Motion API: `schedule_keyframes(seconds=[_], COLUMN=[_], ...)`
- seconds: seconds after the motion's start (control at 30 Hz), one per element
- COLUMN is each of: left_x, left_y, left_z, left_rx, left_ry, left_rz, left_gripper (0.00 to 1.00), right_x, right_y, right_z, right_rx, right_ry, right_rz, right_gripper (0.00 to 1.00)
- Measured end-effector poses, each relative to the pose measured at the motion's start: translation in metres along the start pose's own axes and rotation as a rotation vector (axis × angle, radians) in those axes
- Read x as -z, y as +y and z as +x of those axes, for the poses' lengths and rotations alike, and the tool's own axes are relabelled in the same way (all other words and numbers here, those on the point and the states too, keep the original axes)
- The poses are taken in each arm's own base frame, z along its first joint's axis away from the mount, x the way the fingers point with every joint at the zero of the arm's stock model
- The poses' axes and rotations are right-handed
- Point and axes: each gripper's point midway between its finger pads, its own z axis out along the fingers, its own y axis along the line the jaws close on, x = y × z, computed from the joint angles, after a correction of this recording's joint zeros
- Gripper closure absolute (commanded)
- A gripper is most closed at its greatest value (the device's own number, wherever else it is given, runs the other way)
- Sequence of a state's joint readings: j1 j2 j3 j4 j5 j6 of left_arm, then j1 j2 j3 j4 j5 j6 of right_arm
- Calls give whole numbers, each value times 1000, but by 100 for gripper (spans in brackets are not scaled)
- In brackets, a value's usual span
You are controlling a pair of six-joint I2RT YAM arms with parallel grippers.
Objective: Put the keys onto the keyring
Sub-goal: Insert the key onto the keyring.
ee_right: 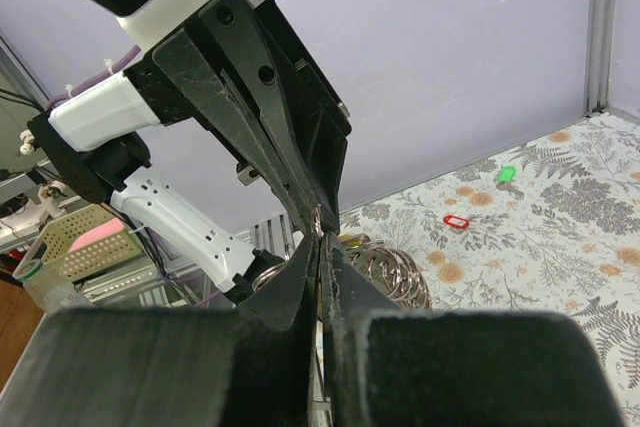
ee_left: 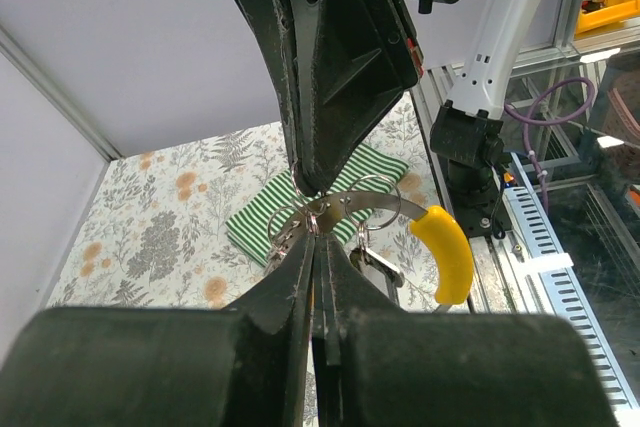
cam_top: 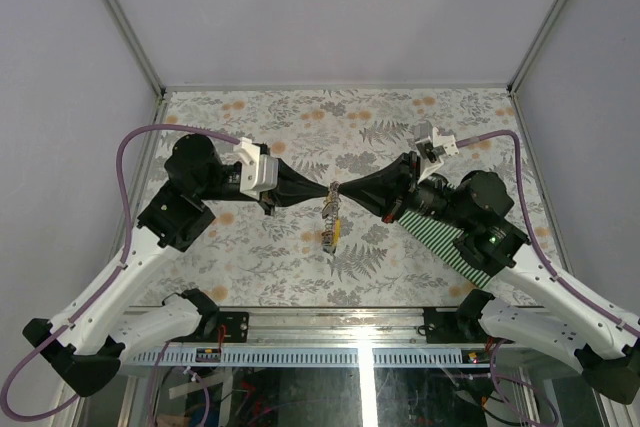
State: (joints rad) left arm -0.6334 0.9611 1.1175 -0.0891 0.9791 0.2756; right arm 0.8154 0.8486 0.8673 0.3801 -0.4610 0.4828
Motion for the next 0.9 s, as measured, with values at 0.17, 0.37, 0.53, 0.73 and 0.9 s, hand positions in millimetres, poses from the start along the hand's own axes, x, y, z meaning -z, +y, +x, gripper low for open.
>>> schedule_keyframes(seconds=[0.17, 0.37, 0.53, 0.73, 0.9], left_x=[-1, -3, -4, -4, -3], left_y=[-1, -4, -5, -7, -8], left_z=[3, 4, 4, -3, -14], left_rx=[8, 18, 23, 36, 25], left_ry=[10, 16, 16, -5, -35], left_rz=[-2, 1, 1, -5, -11], left_gripper=[100, 100, 100, 99, 99], right_x=[0, 0, 3, 6, 9], right_y=[-2, -3, -3, 0, -1], right_z=[2, 4, 5, 3, -2], right_rx=[-3, 4, 19, 38, 39], right_ry=[-5, -24, -69, -136, -188], right_rz=[6, -2, -19, -49, -48], right_gripper=[100, 100, 100, 100, 100])
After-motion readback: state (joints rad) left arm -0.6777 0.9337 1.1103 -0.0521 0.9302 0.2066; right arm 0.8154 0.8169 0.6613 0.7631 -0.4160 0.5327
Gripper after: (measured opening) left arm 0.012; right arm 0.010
